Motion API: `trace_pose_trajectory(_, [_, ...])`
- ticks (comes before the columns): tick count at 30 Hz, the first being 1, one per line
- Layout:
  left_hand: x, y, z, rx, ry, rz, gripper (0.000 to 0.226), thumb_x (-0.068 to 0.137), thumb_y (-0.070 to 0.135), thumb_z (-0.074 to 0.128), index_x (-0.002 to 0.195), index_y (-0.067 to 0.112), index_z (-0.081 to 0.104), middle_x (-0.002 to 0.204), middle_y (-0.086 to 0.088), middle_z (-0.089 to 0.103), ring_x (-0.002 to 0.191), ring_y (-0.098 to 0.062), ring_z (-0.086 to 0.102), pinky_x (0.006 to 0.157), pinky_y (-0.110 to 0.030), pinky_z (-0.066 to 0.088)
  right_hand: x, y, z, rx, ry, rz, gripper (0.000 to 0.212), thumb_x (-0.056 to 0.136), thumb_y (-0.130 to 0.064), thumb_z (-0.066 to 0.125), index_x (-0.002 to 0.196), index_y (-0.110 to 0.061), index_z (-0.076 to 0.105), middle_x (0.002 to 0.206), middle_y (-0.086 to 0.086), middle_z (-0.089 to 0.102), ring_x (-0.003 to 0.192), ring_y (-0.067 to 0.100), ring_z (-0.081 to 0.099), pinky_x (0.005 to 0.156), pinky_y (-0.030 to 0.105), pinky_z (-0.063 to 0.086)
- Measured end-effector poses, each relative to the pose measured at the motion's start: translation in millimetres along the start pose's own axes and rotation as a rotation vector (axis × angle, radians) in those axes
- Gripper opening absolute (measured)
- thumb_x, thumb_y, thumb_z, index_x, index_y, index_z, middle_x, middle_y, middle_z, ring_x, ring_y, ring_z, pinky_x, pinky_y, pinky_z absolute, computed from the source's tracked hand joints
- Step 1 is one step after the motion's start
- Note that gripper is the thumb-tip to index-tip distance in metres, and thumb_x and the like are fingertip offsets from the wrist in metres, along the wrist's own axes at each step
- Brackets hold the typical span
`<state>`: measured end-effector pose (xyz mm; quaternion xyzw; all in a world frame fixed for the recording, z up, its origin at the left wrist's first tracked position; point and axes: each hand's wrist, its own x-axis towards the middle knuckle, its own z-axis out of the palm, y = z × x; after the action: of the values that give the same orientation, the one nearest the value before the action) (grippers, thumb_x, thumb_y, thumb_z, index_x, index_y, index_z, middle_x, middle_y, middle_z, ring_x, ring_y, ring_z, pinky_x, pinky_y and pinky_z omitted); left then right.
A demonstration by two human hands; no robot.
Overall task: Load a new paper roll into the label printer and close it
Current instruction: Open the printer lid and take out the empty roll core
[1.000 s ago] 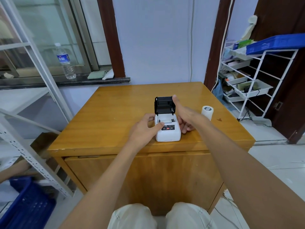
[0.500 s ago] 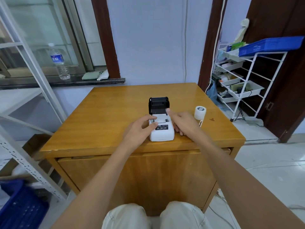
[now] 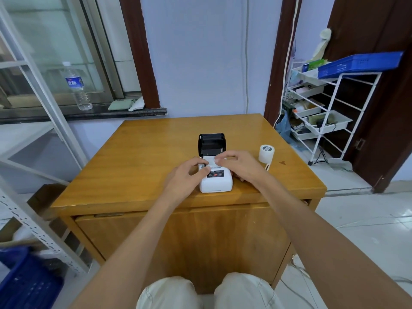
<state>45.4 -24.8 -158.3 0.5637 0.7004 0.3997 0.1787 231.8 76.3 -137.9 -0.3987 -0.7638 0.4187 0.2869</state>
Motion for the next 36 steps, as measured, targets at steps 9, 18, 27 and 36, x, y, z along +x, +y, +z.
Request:
trace_pose_trajectory(9, [2, -4, 1, -0.004, 0.002, 0.006, 0.026, 0.093, 0.060, 0.059, 0.114, 0.049, 0.069, 0.125, 0.021, 0.071, 0.083, -0.002, 0.058, 0.072, -0.029, 0.043, 18, -16, -7, -0.153, -0.190, 0.195, 0.017, 0.102, -0.033, 0.064, 0.112, -0.029, 0.076, 0.059, 0.002, 0.053, 0.043, 0.011, 0.048, 0.044, 0.024, 0.049])
trace_pose_trajectory(18, [3, -6, 2, -0.005, 0.001, 0.012, 0.028, 0.094, 0.059, 0.059, 0.116, 0.047, 0.070, 0.129, 0.020, 0.070, 0.085, -0.009, 0.054, 0.073, -0.030, 0.042, 23, -30, -6, -0.285, -0.216, 0.276, 0.013, 0.103, -0.032, 0.063, 0.110, -0.030, 0.074, 0.066, 0.003, 0.056, 0.053, 0.014, 0.050, 0.045, 0.023, 0.048])
trace_pose_trajectory(27, [3, -5, 1, -0.028, 0.005, -0.004, 0.028, 0.093, 0.061, 0.061, 0.115, 0.047, 0.071, 0.126, 0.019, 0.071, 0.096, -0.011, 0.060, 0.076, -0.030, 0.043, 26, -42, -5, -0.350, -0.218, 0.317, 0.018, 0.101, -0.030, 0.069, 0.117, -0.023, 0.075, 0.068, 0.001, 0.058, 0.055, 0.013, 0.051, 0.048, 0.023, 0.047])
trace_pose_trajectory(36, [3, -3, 1, -0.040, 0.006, -0.012, 0.027, 0.092, 0.061, 0.061, 0.114, 0.047, 0.071, 0.122, 0.019, 0.071, 0.095, -0.010, 0.062, 0.075, -0.031, 0.045, 27, -30, -4, -0.183, -0.235, 0.370, 0.009, 0.099, -0.029, 0.071, 0.107, -0.026, 0.072, 0.063, -0.001, 0.049, 0.056, 0.011, 0.045, 0.061, 0.024, 0.056])
